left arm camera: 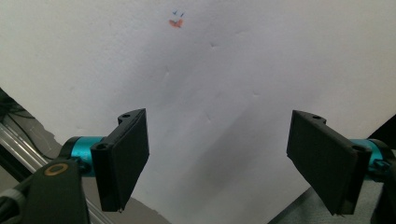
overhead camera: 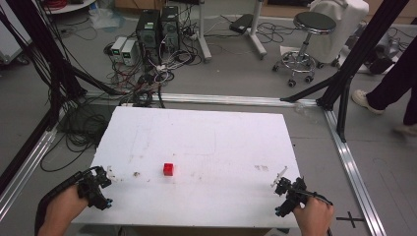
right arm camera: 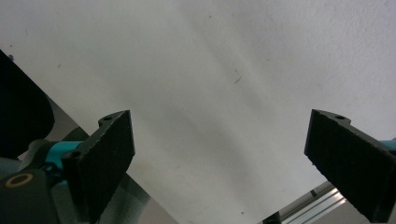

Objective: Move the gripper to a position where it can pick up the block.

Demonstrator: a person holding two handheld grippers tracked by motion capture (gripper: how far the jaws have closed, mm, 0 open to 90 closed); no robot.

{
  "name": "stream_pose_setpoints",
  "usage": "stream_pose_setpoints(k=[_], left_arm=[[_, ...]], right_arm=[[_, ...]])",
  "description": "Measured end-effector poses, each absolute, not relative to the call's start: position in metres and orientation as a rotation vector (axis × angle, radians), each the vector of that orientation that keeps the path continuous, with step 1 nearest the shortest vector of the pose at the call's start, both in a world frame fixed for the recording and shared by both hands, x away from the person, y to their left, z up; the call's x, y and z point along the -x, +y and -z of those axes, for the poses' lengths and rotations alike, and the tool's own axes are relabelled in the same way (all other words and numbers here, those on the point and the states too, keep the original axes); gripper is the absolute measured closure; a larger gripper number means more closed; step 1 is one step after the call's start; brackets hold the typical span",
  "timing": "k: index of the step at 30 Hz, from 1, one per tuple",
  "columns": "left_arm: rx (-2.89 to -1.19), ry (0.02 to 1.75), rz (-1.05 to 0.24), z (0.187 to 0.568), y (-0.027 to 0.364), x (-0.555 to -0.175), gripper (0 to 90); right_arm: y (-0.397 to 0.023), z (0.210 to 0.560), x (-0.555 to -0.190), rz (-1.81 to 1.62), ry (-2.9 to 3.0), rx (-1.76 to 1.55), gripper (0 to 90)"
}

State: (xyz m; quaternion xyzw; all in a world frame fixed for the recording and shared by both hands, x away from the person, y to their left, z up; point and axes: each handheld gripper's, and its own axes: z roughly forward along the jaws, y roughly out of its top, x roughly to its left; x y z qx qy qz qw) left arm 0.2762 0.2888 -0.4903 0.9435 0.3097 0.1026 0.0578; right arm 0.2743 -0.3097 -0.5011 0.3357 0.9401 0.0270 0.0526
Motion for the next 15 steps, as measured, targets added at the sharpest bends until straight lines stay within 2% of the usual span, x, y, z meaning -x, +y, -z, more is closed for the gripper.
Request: stream_pose_setpoints(k=[6, 15], left_arm=[[-2.879, 0.898, -0.306, 0.486, 0.288, -0.28, 21.3], [-2.949, 0.742, -0.305, 0.473, 0.284, -0.293, 21.3]], right_arm=[[-0.309, 0.501, -0.275, -0.089, 2.859, -1.014, 7.7], [-0.31, 0.502, -0.274, -0.101, 2.859, -1.024, 7.7]])
